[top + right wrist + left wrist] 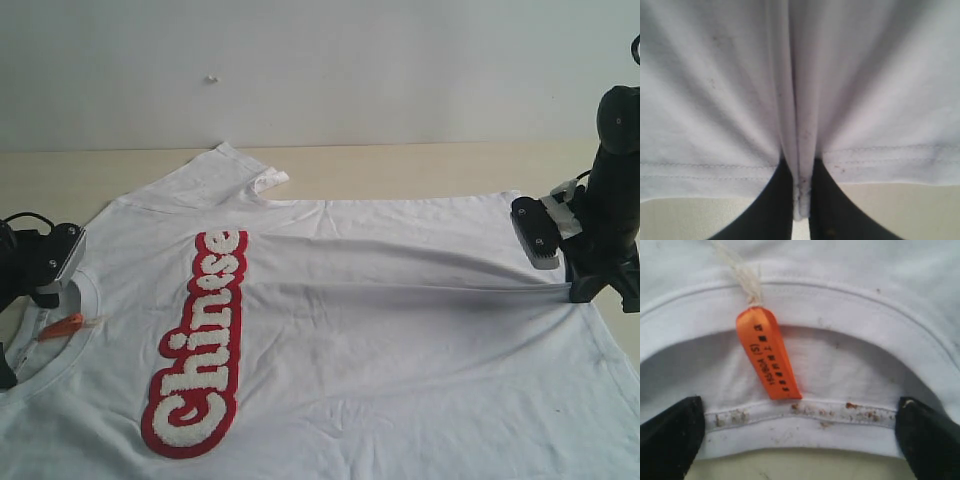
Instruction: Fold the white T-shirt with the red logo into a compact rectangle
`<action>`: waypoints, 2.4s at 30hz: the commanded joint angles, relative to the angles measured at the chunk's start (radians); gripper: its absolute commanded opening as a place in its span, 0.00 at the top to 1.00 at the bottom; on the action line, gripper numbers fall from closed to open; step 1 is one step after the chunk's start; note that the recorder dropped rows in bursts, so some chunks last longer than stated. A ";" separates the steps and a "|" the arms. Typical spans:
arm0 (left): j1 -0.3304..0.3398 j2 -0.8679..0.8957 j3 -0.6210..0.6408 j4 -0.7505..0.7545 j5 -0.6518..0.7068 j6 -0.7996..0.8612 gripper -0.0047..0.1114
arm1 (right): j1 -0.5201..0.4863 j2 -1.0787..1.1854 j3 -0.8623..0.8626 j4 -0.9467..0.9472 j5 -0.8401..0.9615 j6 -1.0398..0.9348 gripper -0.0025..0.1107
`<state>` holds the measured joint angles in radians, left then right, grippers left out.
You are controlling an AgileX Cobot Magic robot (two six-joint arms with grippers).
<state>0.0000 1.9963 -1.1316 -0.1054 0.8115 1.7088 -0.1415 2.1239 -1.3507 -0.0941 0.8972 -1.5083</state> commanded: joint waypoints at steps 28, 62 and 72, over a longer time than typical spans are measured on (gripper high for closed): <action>0.001 0.024 0.041 -0.004 -0.087 -0.003 0.35 | -0.005 0.024 0.006 -0.011 -0.010 -0.009 0.98; 0.001 0.024 0.041 -0.004 -0.005 0.012 0.96 | -0.005 0.024 0.006 -0.011 -0.010 -0.009 0.98; 0.001 0.024 0.041 -0.004 -0.019 -0.048 0.96 | -0.005 0.024 0.006 -0.011 -0.010 -0.009 0.98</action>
<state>0.0000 1.9924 -1.1102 -0.1201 0.7860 1.6836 -0.1415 2.1239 -1.3507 -0.0921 0.8972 -1.5083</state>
